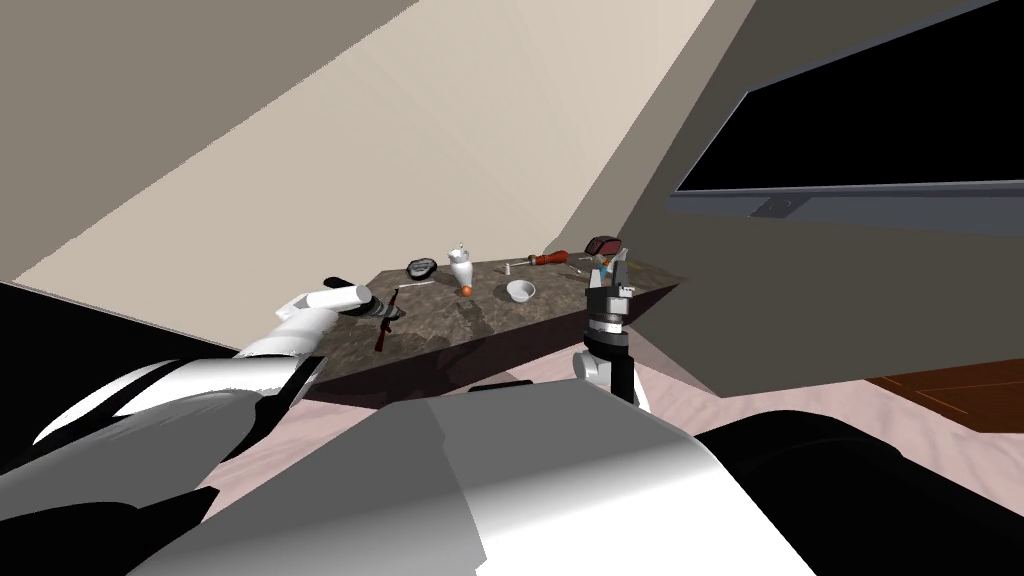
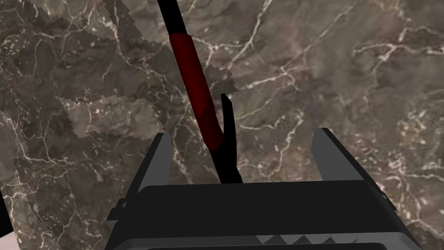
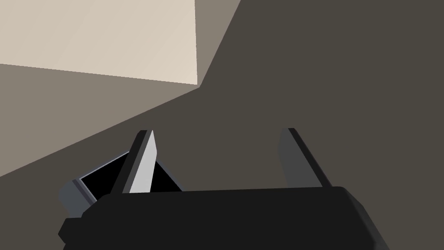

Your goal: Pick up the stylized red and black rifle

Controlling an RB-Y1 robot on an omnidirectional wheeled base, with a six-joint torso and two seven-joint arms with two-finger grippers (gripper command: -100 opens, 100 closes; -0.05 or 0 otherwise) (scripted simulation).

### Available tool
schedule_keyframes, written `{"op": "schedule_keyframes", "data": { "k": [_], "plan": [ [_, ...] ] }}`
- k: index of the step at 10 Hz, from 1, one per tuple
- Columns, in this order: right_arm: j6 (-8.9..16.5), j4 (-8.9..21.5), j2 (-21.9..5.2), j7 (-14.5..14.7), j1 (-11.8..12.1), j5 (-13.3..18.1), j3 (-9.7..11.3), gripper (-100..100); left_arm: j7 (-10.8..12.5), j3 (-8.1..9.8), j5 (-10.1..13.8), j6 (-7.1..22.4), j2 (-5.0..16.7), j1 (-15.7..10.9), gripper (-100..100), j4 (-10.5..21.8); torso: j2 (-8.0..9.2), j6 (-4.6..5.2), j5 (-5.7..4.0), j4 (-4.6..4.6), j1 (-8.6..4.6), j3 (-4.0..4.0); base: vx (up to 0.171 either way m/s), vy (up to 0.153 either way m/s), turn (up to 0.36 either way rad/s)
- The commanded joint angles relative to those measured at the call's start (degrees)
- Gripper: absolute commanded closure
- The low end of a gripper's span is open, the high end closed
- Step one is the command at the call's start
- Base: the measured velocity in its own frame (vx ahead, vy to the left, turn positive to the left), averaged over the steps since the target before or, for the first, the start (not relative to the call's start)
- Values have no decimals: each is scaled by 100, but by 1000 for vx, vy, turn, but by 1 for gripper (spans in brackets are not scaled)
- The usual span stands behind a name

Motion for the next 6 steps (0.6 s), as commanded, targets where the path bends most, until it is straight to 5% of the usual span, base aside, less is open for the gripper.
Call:
{"op": "schedule_keyframes", "data": {
  "k": [1, 6],
  "plan": [
    [0, 0, 0, 0, 0, 0, 0, 0, 85, 2, 153, 169, 87, -120, -100, 286, 0, 0, 0, 0, 0, 0, 20, -16, -30],
    [0, 0, 0, 0, 0, 0, 0, 0, 383, 39, 612, 705, 403, -325, -100, 989, -9, 1, 0, -2, 1, -6, 44, -18, -27]
  ]
}}
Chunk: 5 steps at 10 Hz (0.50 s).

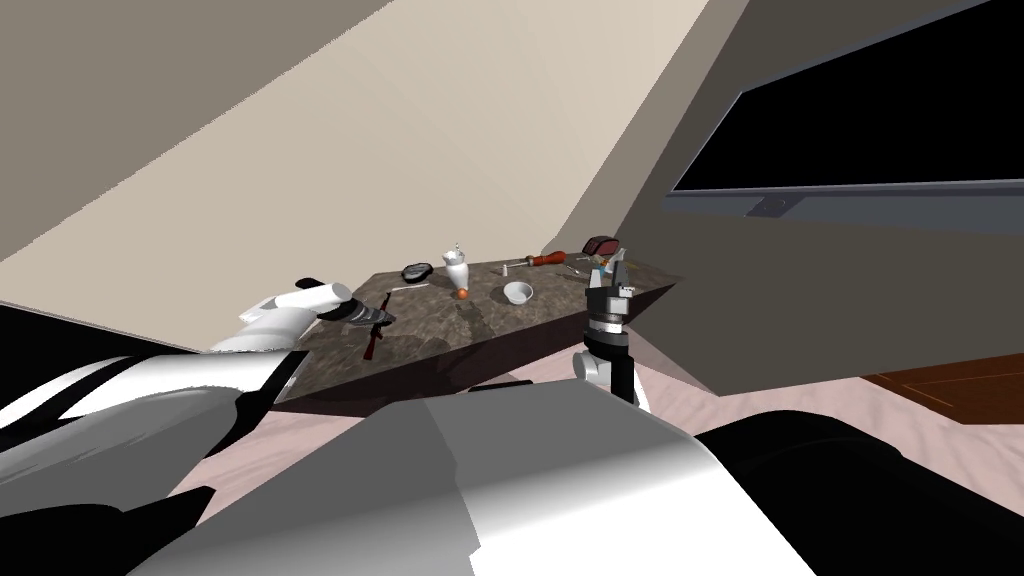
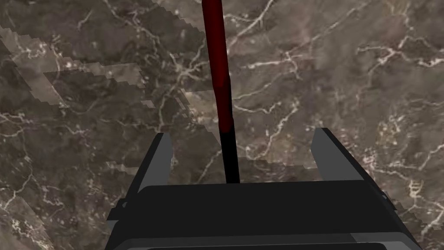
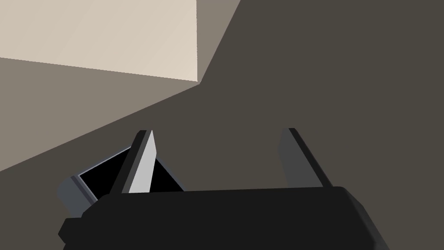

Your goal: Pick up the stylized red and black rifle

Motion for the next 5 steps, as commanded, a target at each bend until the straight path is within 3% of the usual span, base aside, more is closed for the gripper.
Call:
{"op": "schedule_keyframes", "data": {
  "k": [1, 3, 5],
  "plan": [
    [0, 0, 0, 0, 0, 0, 0, 0, -7, -4, 45, 39, 23, -78, -100, 170, 0, 0, 0, 0, 0, 0, 15, 4, -8],
    [0, 0, 0, 0, 0, 0, 0, 0, 89, 22, 223, 224, 146, -127, -100, 419, 4, -1, 1, 1, 2, 2, 28, 6, -19],
    [0, 0, 0, 0, 0, 0, 0, 0, 116, 28, 225, 240, 153, -94, -100, 362, 3, 0, 1, 1, 3, 2, 16, 4, -1]
  ]
}}
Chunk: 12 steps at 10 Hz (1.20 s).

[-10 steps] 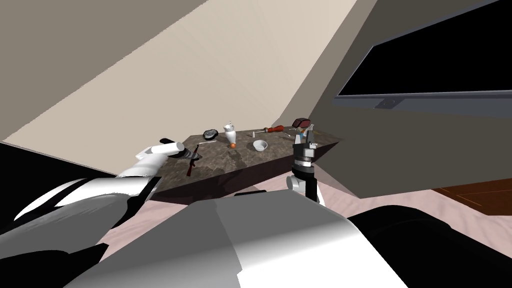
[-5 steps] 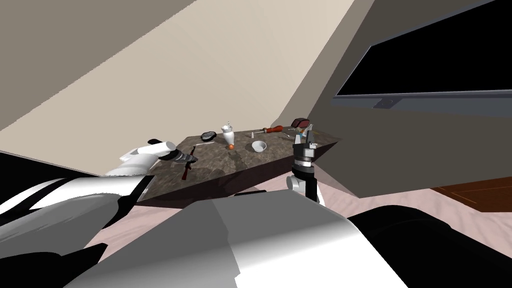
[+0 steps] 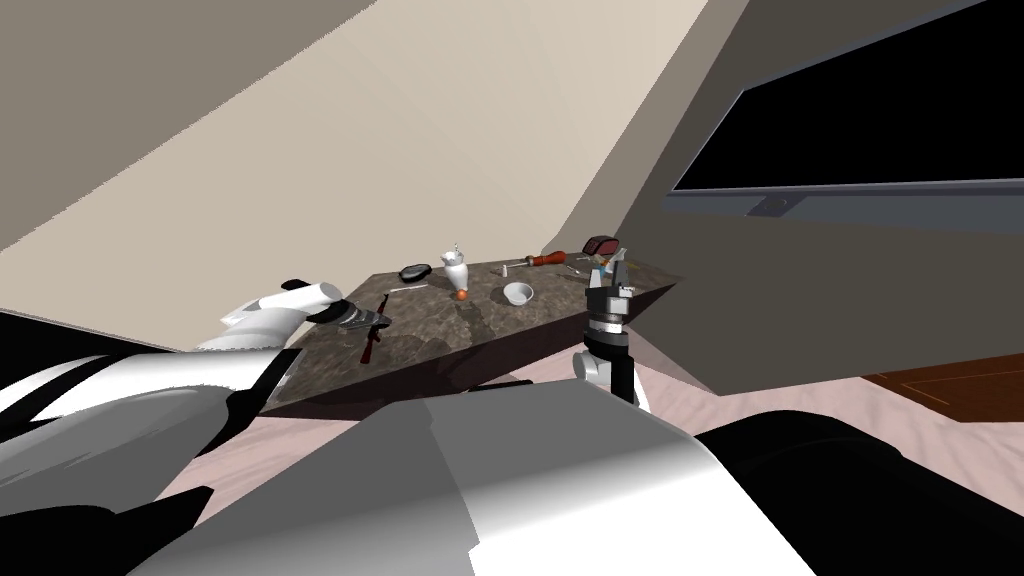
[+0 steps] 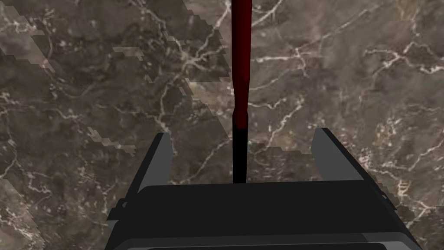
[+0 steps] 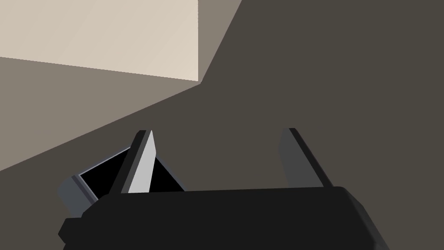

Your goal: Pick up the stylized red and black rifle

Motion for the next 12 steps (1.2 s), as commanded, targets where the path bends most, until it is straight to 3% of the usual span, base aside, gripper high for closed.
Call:
{"op": "schedule_keyframes", "data": {
  "k": [1, 2, 5, 6, 7, 11, 12],
  "plan": [
    [0, 0, 0, 0, 0, 0, 0, 0, 0, 0, 0, 0, 0, 0, 0, 0, 0, 0, 0, 0, 0, 0, 0, 0, 0],
    [0, 0, 0, 0, 0, 0, 0, 0, 76, 10, -108, -173, -135, -18, -100, 151, 3, 0, 0, 1, -1, 2, -19, 40, -129],
    [0, 0, 0, 0, 0, 0, 0, 0, 153, 20, -215, -346, -270, -37, -100, 303, 12, 0, 5, 3, 19, 7, -25, 60, -71],
    [0, 0, -1, 0, -1, 0, 0, 0, 147, 18, -180, -263, -222, -9, -100, 204, 13, 2, 5, 3, 23, 8, -13, 35, -32],
    [0, 0, 0, 0, 0, 0, 0, 0, 159, 18, -186, -281, -230, -10, 100, 210, 10, -2, 4, 3, 14, 7, -2, 6, 5],
    [0, 0, 0, 0, 0, 0, 0, 0, 162, 20, -185, -280, -225, -10, 100, 211, 4, 2, 0, 0, -3, 2, 0, 0, 0],
    [0, 0, 0, 0, 0, 0, 0, 0, 160, 19, -185, -280, -226, -10, 0, 210, 3, 2, 0, 0, -3, 2, 0, 0, 0]
  ]
}}
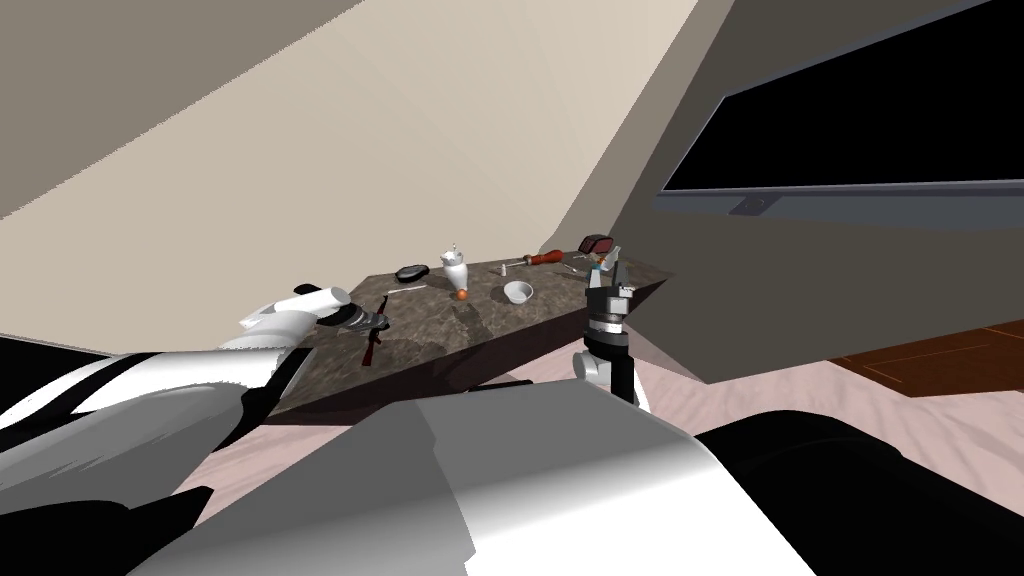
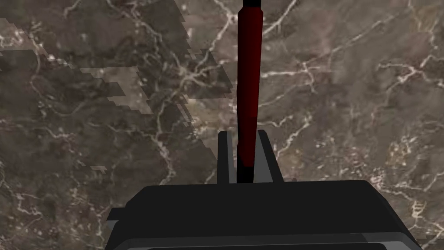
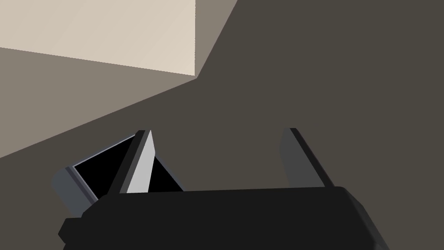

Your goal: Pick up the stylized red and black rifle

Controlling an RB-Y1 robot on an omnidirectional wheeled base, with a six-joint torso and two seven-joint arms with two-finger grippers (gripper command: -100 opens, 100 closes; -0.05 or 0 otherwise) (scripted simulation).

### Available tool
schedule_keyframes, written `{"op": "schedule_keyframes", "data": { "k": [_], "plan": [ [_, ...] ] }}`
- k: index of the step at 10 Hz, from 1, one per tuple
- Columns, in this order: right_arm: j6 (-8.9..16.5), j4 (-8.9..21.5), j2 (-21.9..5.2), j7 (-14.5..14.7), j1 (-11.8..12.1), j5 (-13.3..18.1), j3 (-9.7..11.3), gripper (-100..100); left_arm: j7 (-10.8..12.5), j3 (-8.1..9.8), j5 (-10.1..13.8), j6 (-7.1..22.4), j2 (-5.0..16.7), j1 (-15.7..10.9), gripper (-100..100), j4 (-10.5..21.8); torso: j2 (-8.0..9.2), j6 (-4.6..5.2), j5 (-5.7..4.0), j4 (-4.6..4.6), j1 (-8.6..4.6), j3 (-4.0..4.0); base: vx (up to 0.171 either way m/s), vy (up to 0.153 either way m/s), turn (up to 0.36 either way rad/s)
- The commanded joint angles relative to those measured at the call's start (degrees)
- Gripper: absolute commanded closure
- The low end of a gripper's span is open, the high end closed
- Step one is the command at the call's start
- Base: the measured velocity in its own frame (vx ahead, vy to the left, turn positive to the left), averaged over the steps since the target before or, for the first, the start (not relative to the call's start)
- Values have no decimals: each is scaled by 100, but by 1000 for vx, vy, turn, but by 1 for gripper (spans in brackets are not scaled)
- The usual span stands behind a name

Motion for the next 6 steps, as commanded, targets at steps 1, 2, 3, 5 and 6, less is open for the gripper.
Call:
{"op": "schedule_keyframes", "data": {
  "k": [1, 2, 3, 5, 6],
  "plan": [
    [0, 0, 0, 0, 0, 0, 0, 0, -114, -13, 120, 175, 144, -1, 100, -120, 0, 0, 0, 0, 0, 0, 24, -58, 178],
    [0, 0, 1, 0, 1, 0, 0, 0, -145, -17, 163, 244, 198, 6, 100, -181, -1, -14, -6, 1, -16, 1, 42, -107, 147],
    [0, 0, 1, 0, 1, 0, 0, 0, -145, -17, 163, 244, 198, 6, 100, -181, -5, -6, -9, 0, -35, -2, 27, -76, 31],
    [0, 0, 0, 0, 0, 0, 0, 0, -183, -22, 158, 220, 191, -22, 100, -120, -4, 1, -6, 0, -19, -2, 6, -16, -10],
    [0, 0, 0, 0, 0, 0, 0, 0, -173, -20, 160, 229, 191, -19, 0, -134, -2, -2, -3, 0, -9, -1, 0, 0, 0]
  ]
}}
